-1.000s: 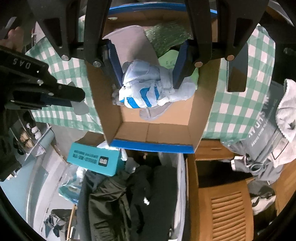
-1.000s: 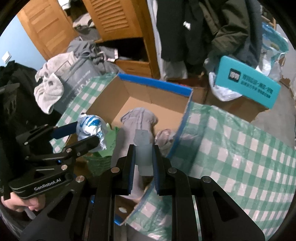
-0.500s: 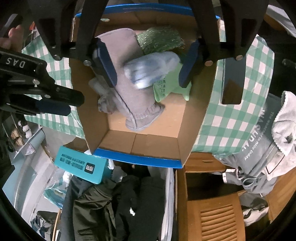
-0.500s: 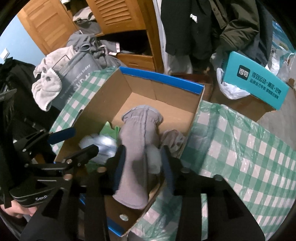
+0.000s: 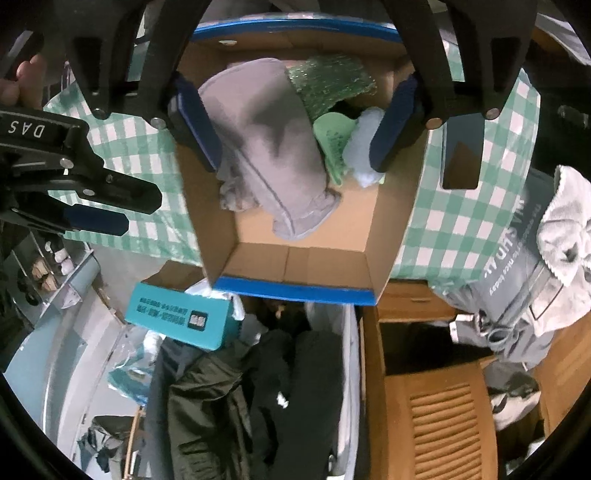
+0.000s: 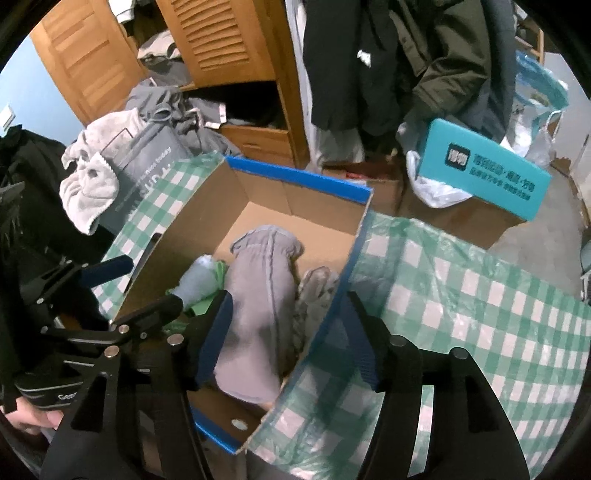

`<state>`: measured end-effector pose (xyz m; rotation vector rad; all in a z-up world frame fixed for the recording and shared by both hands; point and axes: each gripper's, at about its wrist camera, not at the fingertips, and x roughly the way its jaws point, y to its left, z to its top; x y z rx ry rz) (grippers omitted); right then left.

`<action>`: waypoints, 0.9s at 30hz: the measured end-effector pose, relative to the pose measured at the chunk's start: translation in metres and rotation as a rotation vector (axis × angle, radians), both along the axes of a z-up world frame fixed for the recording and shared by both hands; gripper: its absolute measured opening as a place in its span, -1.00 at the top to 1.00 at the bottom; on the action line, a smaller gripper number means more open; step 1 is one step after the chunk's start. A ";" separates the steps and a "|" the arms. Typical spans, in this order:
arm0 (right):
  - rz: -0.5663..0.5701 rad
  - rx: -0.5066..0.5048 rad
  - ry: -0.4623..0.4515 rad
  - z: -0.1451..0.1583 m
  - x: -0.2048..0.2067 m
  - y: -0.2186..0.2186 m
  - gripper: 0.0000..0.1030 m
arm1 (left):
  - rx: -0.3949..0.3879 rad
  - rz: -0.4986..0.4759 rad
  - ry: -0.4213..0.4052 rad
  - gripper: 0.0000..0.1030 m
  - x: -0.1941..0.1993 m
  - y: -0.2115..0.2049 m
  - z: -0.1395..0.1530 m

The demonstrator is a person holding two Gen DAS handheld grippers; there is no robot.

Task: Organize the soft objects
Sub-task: 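Open the left tool over the shoebox while the right tool releases the plastic piece, then withdraw both tools from the shoebox back over the table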

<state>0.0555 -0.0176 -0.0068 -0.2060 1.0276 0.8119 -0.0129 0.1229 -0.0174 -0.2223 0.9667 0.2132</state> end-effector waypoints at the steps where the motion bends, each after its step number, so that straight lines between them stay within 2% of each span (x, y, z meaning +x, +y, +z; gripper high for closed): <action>1: -0.005 0.001 -0.007 0.003 -0.001 -0.003 -0.22 | 0.002 -0.006 -0.006 -0.67 0.000 -0.002 0.002; 4: -0.025 0.010 -0.027 0.011 -0.004 -0.012 -0.28 | 0.012 -0.020 -0.014 -0.67 -0.002 -0.008 0.007; 12: -0.082 0.021 -0.055 0.024 -0.011 -0.046 -0.29 | 0.010 -0.052 -0.019 -0.68 -0.005 -0.023 0.009; 18: -0.108 0.030 -0.073 0.032 -0.016 -0.067 -0.29 | -0.012 -0.091 -0.071 -0.69 -0.012 -0.040 0.026; 27: -0.148 0.057 -0.108 0.044 -0.025 -0.096 -0.30 | 0.017 -0.091 -0.104 -0.69 -0.014 -0.058 0.043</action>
